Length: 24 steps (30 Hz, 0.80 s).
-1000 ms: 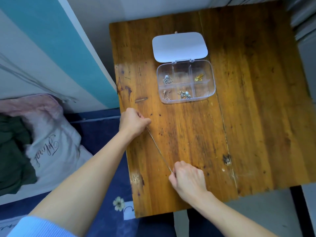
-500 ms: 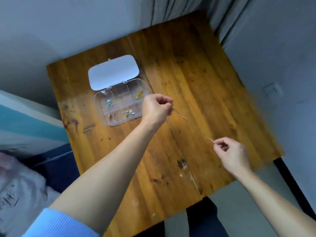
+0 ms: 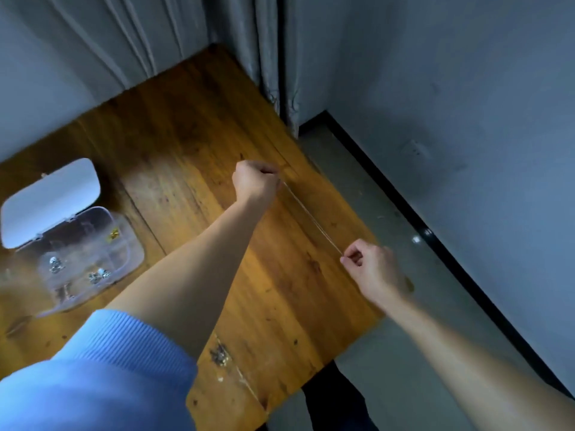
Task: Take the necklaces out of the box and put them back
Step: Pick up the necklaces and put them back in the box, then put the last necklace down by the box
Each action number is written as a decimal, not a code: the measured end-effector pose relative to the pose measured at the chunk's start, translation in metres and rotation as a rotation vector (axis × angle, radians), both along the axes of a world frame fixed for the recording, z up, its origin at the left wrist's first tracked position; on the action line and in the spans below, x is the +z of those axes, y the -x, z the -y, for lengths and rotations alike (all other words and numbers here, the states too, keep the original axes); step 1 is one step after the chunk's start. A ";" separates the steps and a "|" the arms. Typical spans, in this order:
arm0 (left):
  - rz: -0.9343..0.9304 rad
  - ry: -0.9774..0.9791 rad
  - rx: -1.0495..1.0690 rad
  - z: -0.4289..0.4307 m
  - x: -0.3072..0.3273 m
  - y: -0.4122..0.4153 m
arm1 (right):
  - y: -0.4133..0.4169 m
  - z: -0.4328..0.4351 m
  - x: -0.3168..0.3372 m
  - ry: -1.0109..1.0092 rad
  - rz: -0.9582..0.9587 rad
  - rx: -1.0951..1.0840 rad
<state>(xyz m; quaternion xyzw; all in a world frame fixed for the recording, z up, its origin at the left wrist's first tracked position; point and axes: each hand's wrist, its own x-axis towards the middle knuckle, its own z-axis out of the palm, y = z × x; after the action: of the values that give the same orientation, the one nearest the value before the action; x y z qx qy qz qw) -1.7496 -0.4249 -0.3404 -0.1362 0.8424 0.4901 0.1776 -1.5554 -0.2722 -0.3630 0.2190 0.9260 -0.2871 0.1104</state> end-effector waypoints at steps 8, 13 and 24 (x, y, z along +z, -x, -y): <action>-0.159 0.270 -0.235 -0.021 -0.024 0.006 | -0.002 -0.009 -0.013 -0.016 -0.011 0.062; -0.227 0.307 -0.244 -0.001 -0.014 0.007 | 0.008 -0.007 -0.005 -0.002 0.028 0.100; -0.255 0.328 0.090 0.175 0.041 -0.022 | 0.107 0.119 0.045 0.114 -0.054 0.364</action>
<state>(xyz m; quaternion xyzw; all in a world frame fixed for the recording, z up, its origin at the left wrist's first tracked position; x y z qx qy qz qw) -1.7273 -0.6003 -0.2997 -0.1377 0.9197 0.3671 0.0226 -1.6621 -0.3912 -0.3180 0.0336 0.9352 -0.3201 0.1476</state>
